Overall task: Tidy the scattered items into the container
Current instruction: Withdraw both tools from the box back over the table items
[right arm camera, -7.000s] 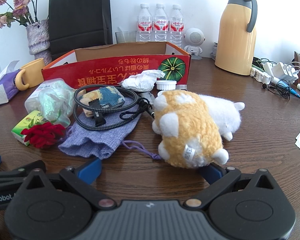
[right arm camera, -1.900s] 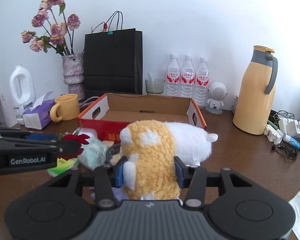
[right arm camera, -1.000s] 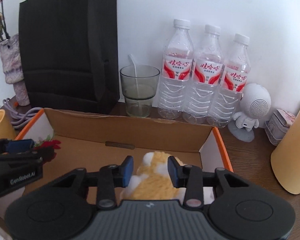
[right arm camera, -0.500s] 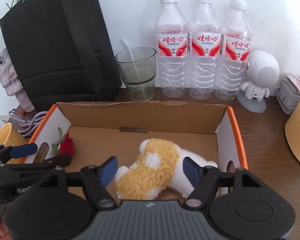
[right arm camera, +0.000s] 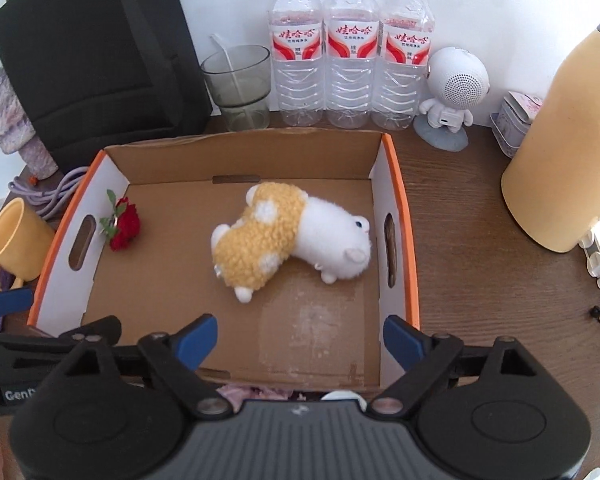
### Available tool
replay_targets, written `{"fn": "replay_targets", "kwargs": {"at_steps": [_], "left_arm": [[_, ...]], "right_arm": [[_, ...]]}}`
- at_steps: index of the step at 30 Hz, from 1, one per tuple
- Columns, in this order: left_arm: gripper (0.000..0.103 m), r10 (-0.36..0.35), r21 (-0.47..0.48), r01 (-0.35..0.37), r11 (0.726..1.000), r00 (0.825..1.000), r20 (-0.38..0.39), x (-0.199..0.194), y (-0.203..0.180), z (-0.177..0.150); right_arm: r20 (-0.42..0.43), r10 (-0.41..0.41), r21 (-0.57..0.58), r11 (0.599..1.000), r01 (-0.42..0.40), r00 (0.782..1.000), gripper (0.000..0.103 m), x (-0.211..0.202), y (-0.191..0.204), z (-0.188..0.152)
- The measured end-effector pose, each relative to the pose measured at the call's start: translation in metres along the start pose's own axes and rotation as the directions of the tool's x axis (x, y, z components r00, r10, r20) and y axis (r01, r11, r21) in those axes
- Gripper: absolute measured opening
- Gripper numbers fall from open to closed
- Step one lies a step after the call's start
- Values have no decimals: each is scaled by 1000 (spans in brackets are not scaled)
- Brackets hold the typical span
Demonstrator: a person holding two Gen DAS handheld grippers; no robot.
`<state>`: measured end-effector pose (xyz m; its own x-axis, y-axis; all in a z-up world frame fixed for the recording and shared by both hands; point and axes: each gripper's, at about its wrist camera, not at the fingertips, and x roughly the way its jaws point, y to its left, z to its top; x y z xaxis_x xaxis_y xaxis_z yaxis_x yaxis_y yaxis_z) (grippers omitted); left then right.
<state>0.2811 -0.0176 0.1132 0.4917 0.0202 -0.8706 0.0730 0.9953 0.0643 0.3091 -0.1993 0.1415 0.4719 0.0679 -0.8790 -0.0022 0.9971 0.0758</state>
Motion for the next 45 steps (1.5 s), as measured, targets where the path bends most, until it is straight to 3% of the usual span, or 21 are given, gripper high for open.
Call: {"fn": "replay_targets", "kwargs": {"at_steps": [6, 10, 14, 18, 29, 39, 45], "left_arm": [[103, 3, -39, -2, 999, 1000, 21, -17, 1, -36], [103, -7, -61, 13, 998, 995, 98, -27, 2, -67], [103, -18, -79, 41, 996, 961, 276, -41, 6, -99], [103, -38, -78, 72, 994, 929, 369, -51, 8, -122], [103, -19, -30, 38, 999, 875, 484, -62, -2, -194], [103, -42, -30, 71, 997, 829, 557, -87, -11, -275], [103, -63, -3, 78, 997, 836, 545, -103, -21, -325]], "right_arm": [[79, 3, 38, 999, -6, 997, 90, -19, 3, -41], [158, 4, 36, 999, -10, 987, 90, -29, 8, -69], [275, 11, 17, 1000, -16, 961, 90, -43, 13, -98], [358, 20, 6, 1000, -24, 933, 90, -50, 14, -124], [476, -7, -49, 998, 35, 880, 90, -56, 23, -200], [521, 12, -73, 997, 31, 854, 91, -68, 30, -284], [506, 16, -87, 996, 32, 862, 91, -80, 30, -333]]}}
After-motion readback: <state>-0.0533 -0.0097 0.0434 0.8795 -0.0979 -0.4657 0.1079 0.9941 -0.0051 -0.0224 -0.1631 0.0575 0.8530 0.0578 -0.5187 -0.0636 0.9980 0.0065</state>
